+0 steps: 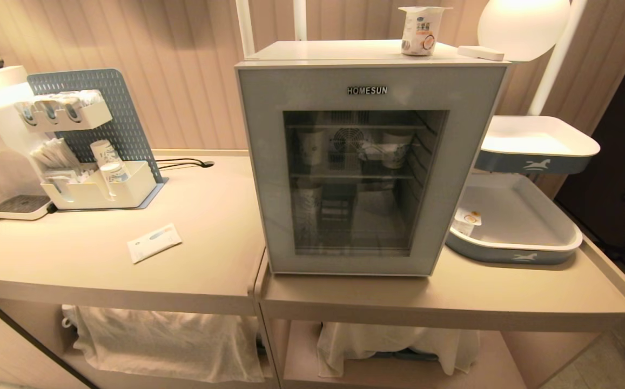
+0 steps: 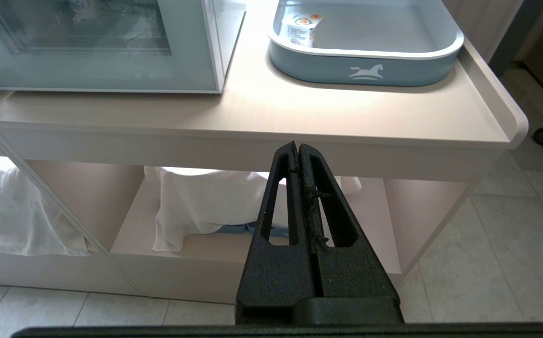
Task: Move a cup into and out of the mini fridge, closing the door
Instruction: Open the freezer door
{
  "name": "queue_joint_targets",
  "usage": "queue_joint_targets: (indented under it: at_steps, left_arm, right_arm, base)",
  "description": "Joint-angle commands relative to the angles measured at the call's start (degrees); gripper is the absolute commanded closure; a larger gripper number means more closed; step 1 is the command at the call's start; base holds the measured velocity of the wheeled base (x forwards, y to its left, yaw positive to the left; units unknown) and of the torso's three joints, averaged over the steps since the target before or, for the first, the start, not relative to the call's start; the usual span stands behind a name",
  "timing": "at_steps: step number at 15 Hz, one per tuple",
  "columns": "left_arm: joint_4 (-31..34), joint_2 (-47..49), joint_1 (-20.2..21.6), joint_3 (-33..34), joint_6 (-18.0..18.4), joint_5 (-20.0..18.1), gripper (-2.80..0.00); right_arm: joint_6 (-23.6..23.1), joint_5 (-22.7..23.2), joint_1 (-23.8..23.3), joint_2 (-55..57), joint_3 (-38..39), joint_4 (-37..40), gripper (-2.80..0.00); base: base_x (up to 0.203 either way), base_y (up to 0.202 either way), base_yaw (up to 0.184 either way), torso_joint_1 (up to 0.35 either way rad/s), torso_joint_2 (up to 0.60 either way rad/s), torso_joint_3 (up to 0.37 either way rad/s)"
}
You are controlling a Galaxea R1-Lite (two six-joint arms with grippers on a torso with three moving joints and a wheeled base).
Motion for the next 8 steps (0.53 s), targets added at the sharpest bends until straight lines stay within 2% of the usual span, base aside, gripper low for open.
queue_joint_targets:
  at_steps: [1,4,8]
  left_arm:
    - [1.11,6.15,0.03,-4.38,-0.80,0.84,0.00]
    - [2.75,19.01,0.03,-12.14,-5.43,2.73,0.00]
    - [3.93,39.72,0.02,-22.74,-10.41,2.42,0.00]
  right_arm:
    - [-0.02,0.02,0.02,0.08,0.00,0.05,0.00]
    - [0.00,0.02,0.02,0.08,0.00,0.05,0.00]
    - [-0.02,0.02,0.02,0.08,0.00,0.05,0.00]
  base:
    - [0.000,0.000,0.000,0.000,0.00,0.000]
    - [0.000,0.000,0.000,0.000,0.00,0.000]
    - [0.000,0.000,0.000,0.000,0.00,0.000]
